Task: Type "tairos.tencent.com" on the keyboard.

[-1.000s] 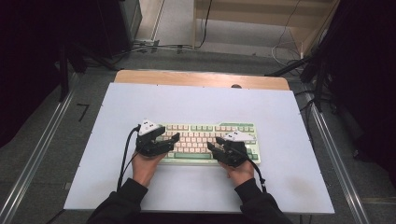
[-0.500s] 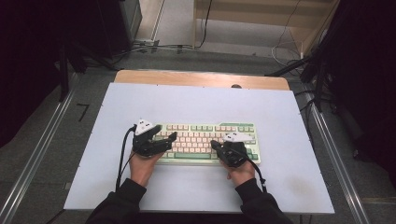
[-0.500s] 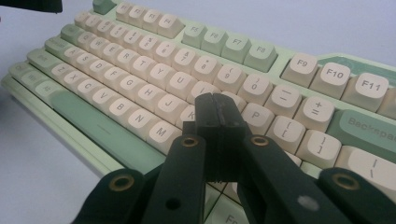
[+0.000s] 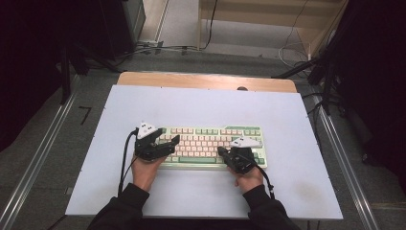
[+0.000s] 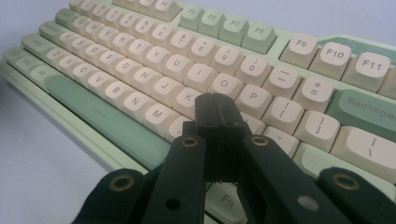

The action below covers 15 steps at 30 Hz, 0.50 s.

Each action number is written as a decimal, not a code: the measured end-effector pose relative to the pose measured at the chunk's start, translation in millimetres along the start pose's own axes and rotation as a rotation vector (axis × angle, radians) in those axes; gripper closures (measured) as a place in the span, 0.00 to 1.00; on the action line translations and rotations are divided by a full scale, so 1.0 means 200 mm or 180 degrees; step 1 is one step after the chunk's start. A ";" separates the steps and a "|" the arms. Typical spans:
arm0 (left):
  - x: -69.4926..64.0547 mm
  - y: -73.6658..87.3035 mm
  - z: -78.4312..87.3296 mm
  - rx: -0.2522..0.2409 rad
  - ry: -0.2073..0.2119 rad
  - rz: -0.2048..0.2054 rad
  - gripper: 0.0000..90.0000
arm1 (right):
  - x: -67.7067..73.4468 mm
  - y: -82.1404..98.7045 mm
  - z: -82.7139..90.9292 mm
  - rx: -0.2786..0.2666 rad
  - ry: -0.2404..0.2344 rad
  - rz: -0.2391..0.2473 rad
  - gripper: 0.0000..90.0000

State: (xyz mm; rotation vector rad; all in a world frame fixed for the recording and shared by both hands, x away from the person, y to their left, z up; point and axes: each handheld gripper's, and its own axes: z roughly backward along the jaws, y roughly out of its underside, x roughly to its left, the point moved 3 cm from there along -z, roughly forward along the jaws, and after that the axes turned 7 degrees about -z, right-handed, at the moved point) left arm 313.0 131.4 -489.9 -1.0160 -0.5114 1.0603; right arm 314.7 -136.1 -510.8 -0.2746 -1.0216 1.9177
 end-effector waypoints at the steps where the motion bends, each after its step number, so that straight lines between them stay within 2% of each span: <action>1: 0.00 0.00 0.00 0.0002 0.0000 -0.0001 0.28 | 0.00 0.00 0.00 0.0004 -0.0001 0.0002 0.97; 15: 0.00 0.00 0.00 0.0012 0.0012 -0.0006 0.28 | 0.00 0.01 0.01 0.0011 0.0005 0.0005 0.97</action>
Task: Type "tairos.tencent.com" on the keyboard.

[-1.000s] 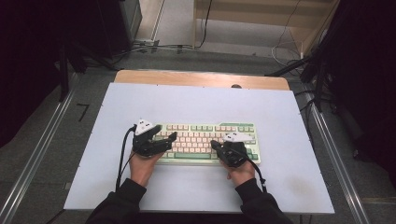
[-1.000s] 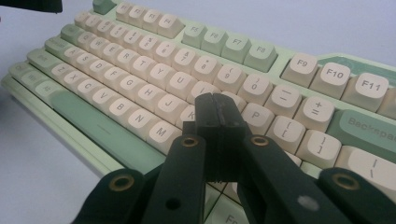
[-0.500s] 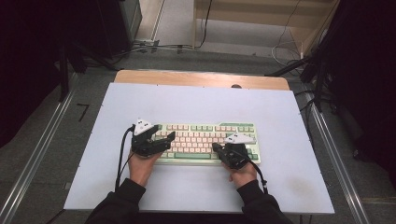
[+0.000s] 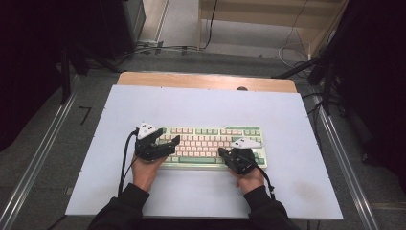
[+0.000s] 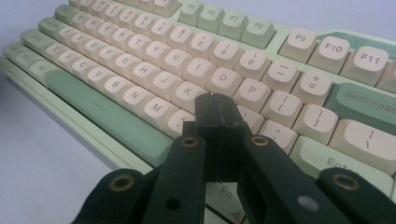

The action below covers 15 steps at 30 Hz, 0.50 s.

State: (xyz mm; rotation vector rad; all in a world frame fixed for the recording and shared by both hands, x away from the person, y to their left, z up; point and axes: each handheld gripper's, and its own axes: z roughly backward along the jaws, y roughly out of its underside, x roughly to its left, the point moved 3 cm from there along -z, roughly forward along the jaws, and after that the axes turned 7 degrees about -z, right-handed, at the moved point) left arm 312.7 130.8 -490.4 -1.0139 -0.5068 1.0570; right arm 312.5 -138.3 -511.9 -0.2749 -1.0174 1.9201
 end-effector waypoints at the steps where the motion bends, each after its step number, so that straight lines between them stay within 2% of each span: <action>1: 0.00 0.00 0.00 -0.0005 0.0004 0.0002 0.28 | 0.00 0.00 0.00 -0.0002 0.0002 -0.0003 0.97; 9: 0.00 0.00 0.00 0.0009 0.0015 -0.0008 0.28 | 0.00 0.01 -0.01 0.0017 0.0008 0.0023 0.98; 12: 0.00 0.00 0.00 0.0003 0.0014 -0.0007 0.28 | 0.00 0.00 0.01 -0.0049 -0.0038 -0.0016 0.97; 15: 0.00 0.00 0.00 0.0008 0.0010 -0.0002 0.28 | 0.01 -0.01 0.02 -0.0143 -0.0108 -0.0056 0.75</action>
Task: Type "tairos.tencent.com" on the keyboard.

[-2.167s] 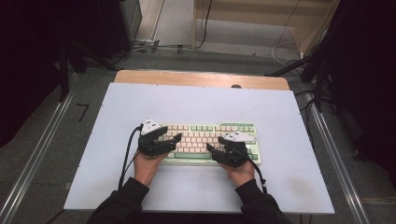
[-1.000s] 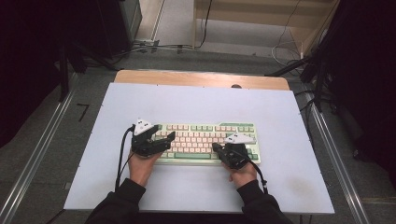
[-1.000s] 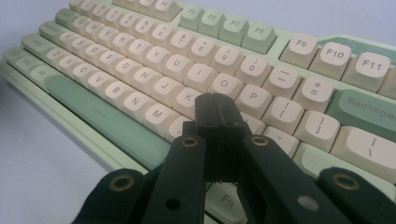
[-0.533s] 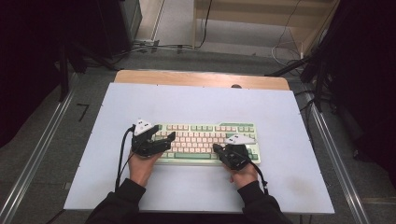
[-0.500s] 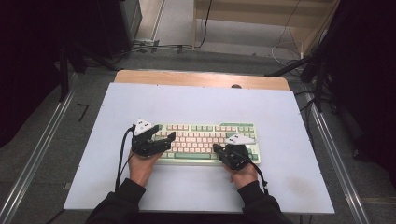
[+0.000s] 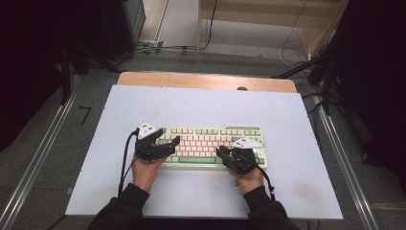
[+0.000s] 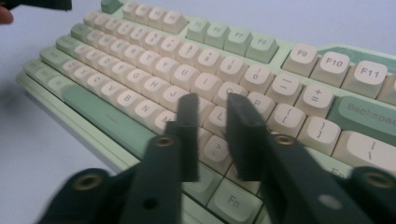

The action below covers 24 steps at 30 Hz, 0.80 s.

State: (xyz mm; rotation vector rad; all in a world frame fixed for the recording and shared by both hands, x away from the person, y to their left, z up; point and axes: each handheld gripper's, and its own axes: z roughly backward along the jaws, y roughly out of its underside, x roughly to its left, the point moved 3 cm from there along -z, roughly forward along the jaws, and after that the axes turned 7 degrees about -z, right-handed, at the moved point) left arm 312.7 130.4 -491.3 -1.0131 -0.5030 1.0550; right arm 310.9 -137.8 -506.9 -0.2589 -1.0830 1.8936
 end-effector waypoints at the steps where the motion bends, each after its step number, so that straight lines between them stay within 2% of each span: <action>1: 0.00 0.00 0.00 0.0007 0.0002 -0.0006 0.28 | 0.00 0.00 0.00 -0.0022 0.0000 -0.0001 0.66; 2: 0.00 0.00 0.00 0.0007 0.0006 -0.0007 0.28 | 0.00 0.00 0.00 -0.0052 0.0027 -0.0020 0.55; 3: 0.00 0.00 0.00 0.0008 0.0008 -0.0013 0.28 | -0.01 -0.01 0.00 -0.0078 0.0071 -0.0033 0.48; 6: -0.01 0.00 0.00 0.0009 0.0010 -0.0014 0.28 | -0.02 -0.01 0.00 -0.0135 0.0140 -0.0059 0.36; 9: -0.01 0.01 0.00 0.0011 0.0029 -0.0026 0.31 | -0.03 -0.02 0.00 -0.0169 0.0179 -0.0096 0.33; 17: -0.03 0.02 0.00 0.0014 0.0110 -0.0068 0.45 | -0.04 -0.02 0.00 -0.0166 0.0167 -0.0125 0.32; 24: -0.05 0.03 0.01 0.0011 0.0269 -0.0094 0.62 | -0.04 -0.03 0.00 -0.0158 0.0162 -0.0134 0.32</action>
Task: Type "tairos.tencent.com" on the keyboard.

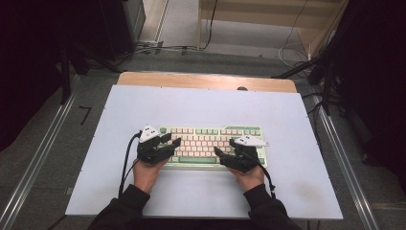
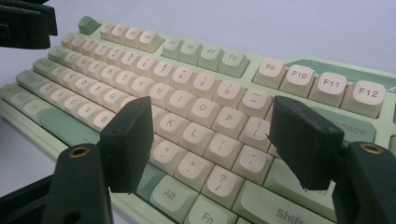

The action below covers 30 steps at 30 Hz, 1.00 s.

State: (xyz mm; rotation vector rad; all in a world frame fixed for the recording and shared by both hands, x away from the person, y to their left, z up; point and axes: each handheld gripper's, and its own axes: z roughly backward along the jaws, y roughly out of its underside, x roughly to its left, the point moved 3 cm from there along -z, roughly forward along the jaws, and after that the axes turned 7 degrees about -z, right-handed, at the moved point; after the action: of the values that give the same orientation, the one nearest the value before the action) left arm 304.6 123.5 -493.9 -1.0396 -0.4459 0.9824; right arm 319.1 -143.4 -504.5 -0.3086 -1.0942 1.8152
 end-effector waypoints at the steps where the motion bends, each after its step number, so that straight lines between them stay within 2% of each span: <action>1: 0.00 0.00 0.00 -0.0001 0.0032 0.0002 0.66 | 0.00 0.00 0.00 0.0000 0.0002 0.0005 0.32; 9: -0.06 0.05 0.01 0.0106 0.0303 -0.0070 0.95 | 0.00 0.00 0.00 0.0004 -0.0013 -0.0004 0.32; 11: -0.08 0.06 0.01 0.0121 0.0323 -0.0109 0.99 | 0.00 -0.01 0.00 0.0005 -0.0023 -0.0014 0.32; 23: -0.14 0.09 -0.04 0.0213 0.0307 -0.0234 1.00 | 0.00 -0.01 0.00 0.0018 -0.0026 -0.0052 0.32; 30: -0.15 0.11 -0.07 0.0284 0.0214 -0.0284 1.00 | 0.02 0.00 -0.01 0.0032 -0.0047 -0.0067 0.32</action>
State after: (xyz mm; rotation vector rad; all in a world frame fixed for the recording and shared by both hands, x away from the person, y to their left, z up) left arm 289.1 93.4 -515.7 -0.9616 -0.3866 0.8777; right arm 318.5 -139.8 -504.6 -0.2771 -1.0944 1.8065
